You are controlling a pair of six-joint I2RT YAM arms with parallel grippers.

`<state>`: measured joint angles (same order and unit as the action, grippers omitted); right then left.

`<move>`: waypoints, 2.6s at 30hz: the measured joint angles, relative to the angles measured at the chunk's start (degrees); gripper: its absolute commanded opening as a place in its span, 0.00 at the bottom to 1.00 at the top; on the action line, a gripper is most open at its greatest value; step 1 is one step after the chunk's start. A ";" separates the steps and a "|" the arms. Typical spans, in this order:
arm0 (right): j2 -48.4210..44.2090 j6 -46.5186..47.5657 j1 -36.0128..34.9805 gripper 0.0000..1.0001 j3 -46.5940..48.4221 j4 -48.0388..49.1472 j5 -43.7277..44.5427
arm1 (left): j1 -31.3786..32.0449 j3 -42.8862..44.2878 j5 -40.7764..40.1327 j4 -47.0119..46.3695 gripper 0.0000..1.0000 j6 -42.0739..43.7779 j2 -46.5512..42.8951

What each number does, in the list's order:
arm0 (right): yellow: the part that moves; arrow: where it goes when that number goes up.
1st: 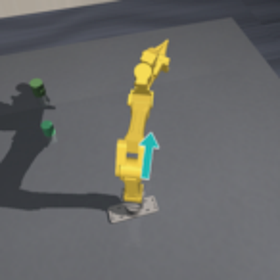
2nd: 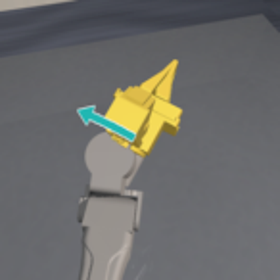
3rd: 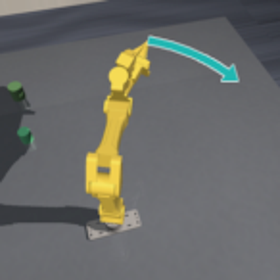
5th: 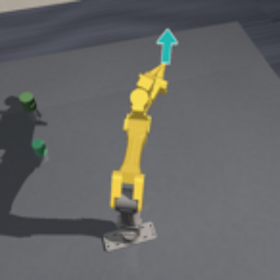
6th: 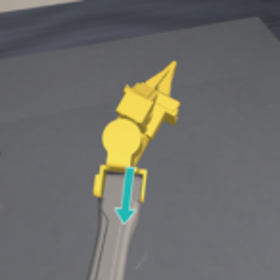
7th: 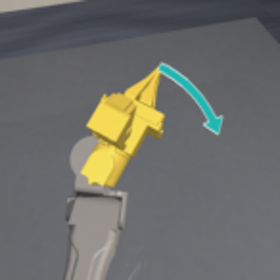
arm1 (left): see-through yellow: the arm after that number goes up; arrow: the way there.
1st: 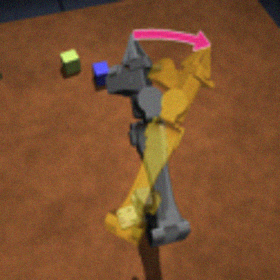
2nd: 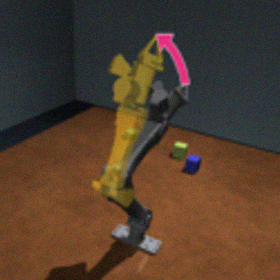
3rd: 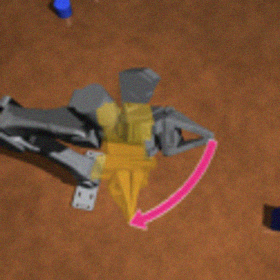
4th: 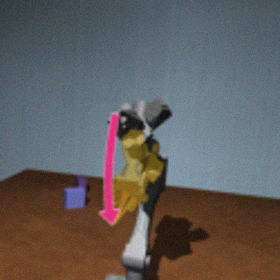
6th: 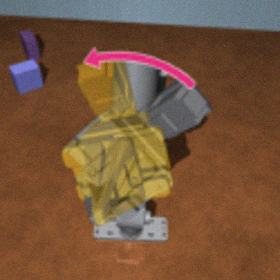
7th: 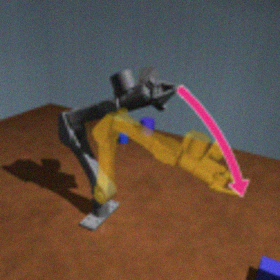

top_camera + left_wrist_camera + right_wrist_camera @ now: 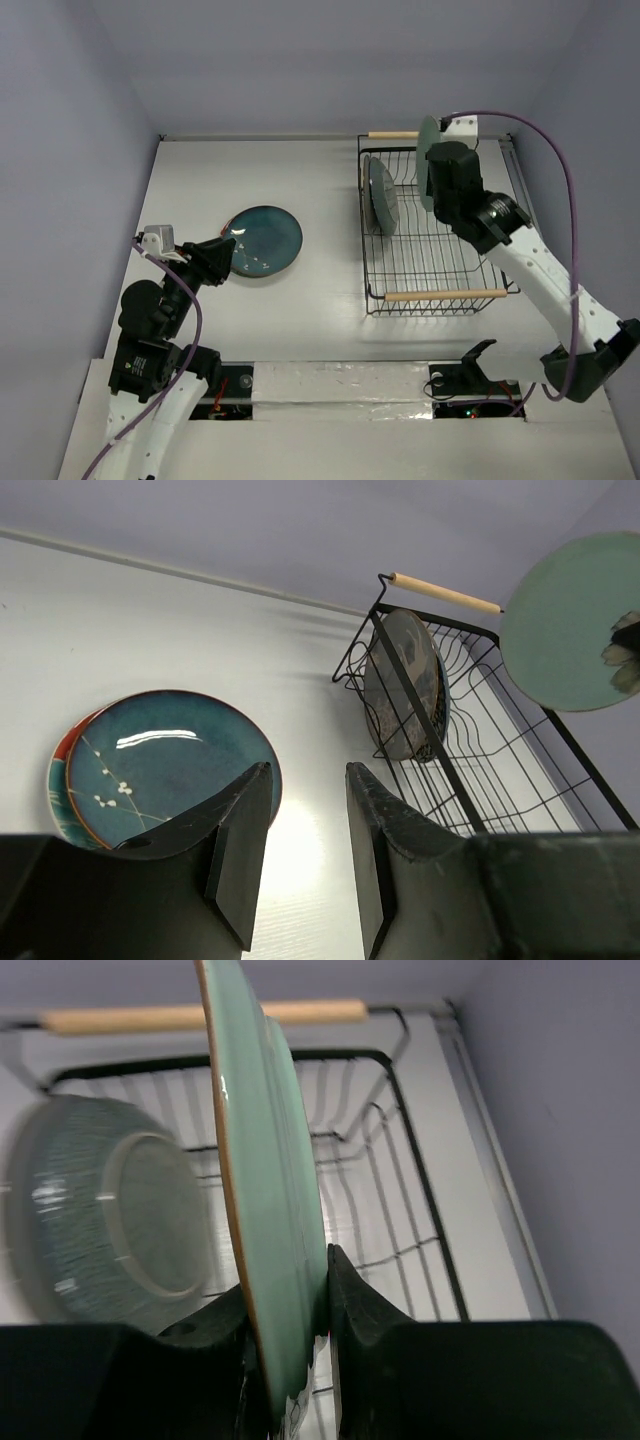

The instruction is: Unload the plates from the dish rack

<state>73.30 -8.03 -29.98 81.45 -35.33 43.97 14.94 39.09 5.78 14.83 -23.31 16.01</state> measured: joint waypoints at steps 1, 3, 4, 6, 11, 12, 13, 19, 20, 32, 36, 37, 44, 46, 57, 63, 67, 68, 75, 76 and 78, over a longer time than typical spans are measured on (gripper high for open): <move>-1.09 -0.20 -2.38 0.00 0.33 0.31 0.61 | 0.00 0.00 0.00 0.00 0.33 0.00 0.00; -2.69 -1.14 -8.28 0.00 1.27 2.36 0.42 | 0.00 0.00 0.00 0.00 0.33 0.00 0.00; -2.86 -1.73 -10.51 0.00 1.36 4.04 -0.52 | 0.00 0.00 0.00 -0.02 0.33 0.00 0.00; -2.32 -3.41 -14.08 0.00 1.33 7.80 -4.13 | 0.00 0.00 0.00 0.00 0.33 0.00 0.00; 5.18 -9.44 -18.21 0.00 1.38 17.77 -14.21 | -0.35 0.00 -0.04 0.00 0.33 0.00 0.00; 7.74 -10.82 -18.64 0.00 1.49 19.63 -16.15 | -0.42 0.00 -0.04 0.00 0.33 0.00 0.00; 10.64 -12.39 -19.12 0.00 1.84 20.96 -18.18 | -0.42 0.00 -0.04 0.00 0.33 0.00 0.00; 29.05 -21.49 -21.31 0.00 6.25 26.32 -28.20 | -0.81 0.00 -0.07 0.00 0.33 -0.04 0.00; 31.19 -22.80 -21.49 0.00 6.60 26.77 -29.33 | -0.83 0.00 -0.07 0.00 0.33 -0.04 0.00; 41.90 -38.93 -21.46 0.01 5.75 34.03 -33.46 | -0.83 0.00 -0.04 0.00 0.34 -0.09 0.00; 41.92 -44.11 -21.38 0.08 2.75 39.98 -34.42 | -0.83 0.00 -0.04 0.00 0.34 -0.09 0.00; 42.03 -45.40 -21.38 0.08 1.88 41.16 -34.86 | -0.83 0.00 -0.04 0.00 0.34 -0.09 0.00; 44.02 -51.45 -21.31 0.14 -2.23 46.12 -37.90 | -0.83 0.00 -0.02 0.00 0.34 -0.09 -0.02; 44.44 -52.61 -21.24 0.22 -2.67 47.58 -38.60 | -0.83 0.00 -0.02 0.00 0.34 -0.11 -0.02; 44.52 -51.30 -21.81 0.87 -4.39 48.15 -39.93 | -0.83 -0.02 0.02 0.00 0.35 -0.11 -0.02; 44.09 -45.40 -22.88 0.92 -2.71 43.12 -39.32 | -0.83 -0.02 0.15 0.00 0.35 -0.11 -0.02; 42.58 -40.72 -23.87 0.87 -1.70 37.44 -37.59 | -0.83 -0.07 0.15 -0.02 0.35 -0.11 -0.09; 42.23 -39.76 -24.06 0.87 -1.38 36.15 -37.31 | -0.83 -0.07 0.15 -0.02 0.35 -0.11 -0.09; 40.70 -32.65 -24.87 0.87 1.33 25.53 -33.75 | -0.83 -0.09 0.15 -0.02 0.35 -0.11 -0.15; 40.44 -31.67 -24.87 0.87 1.33 24.11 -33.24 | -0.83 -0.09 0.15 -0.02 0.35 -0.11 -0.17; 40.00 -30.16 -24.85 0.85 1.33 22.51 -32.79 | -0.81 -0.09 0.15 -0.02 0.35 -0.11 -0.17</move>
<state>113.30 -38.20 -54.83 82.78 -12.82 11.18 14.13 39.00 5.93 14.81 -23.42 15.84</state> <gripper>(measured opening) 0.870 0.342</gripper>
